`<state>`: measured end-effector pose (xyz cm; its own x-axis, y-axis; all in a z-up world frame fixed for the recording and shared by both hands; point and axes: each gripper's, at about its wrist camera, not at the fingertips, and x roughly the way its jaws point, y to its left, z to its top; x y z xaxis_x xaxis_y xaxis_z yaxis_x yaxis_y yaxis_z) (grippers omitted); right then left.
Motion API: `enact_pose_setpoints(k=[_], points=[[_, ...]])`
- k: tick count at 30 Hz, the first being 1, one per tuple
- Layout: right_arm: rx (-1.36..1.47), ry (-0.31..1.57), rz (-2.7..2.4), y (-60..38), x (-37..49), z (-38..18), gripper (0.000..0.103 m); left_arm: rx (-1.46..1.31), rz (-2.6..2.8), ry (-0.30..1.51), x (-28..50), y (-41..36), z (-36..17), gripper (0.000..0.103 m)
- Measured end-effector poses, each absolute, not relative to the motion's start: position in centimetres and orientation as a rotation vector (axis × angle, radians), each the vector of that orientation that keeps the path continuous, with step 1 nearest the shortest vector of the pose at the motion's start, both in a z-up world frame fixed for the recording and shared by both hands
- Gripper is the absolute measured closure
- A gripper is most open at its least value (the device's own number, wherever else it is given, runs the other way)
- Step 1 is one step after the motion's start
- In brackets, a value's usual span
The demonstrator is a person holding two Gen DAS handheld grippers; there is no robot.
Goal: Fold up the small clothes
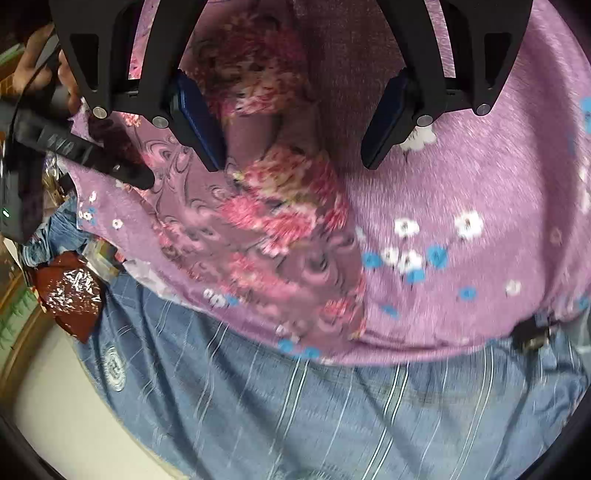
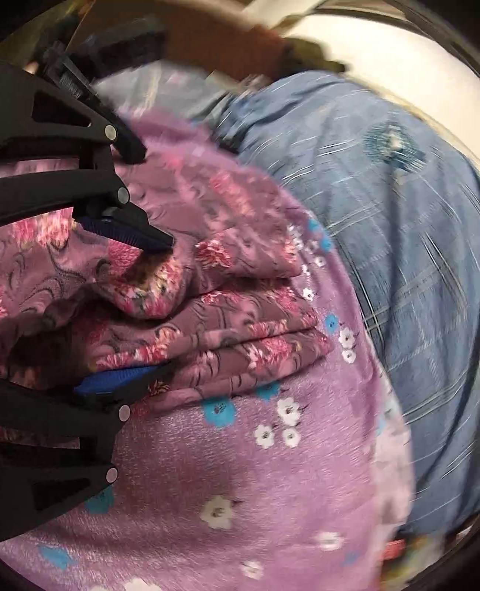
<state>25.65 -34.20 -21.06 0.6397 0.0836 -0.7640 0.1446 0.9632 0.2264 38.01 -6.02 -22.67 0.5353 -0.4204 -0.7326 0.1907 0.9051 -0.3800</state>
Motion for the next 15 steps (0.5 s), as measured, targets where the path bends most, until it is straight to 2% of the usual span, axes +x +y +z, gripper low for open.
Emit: enact_pose_setpoints(k=[1,4,6,10,15], points=[[0.23,0.881,-0.051,-33.7,25.5,-21.1,0.078,-0.267,-0.371,0.957,38.2,-6.2,-22.9,0.027],[0.135,0.824,-0.081,-32.9,24.2,-20.1,0.09,-0.261,-0.356,0.959,39.5,-5.8,-23.4,0.024],[0.147,0.772,-0.095,-33.4,23.1,-19.3,0.094,-0.269,-0.351,0.945,39.6,-5.3,-22.9,0.024],[0.133,0.718,-0.176,-34.5,21.8,-18.6,0.095,-0.25,-0.326,0.878,38.5,-4.3,-21.7,0.025],[0.139,0.866,-0.211,-35.5,23.4,-21.2,0.093,-0.209,-0.29,0.866,38.0,-3.7,-21.9,0.025]])
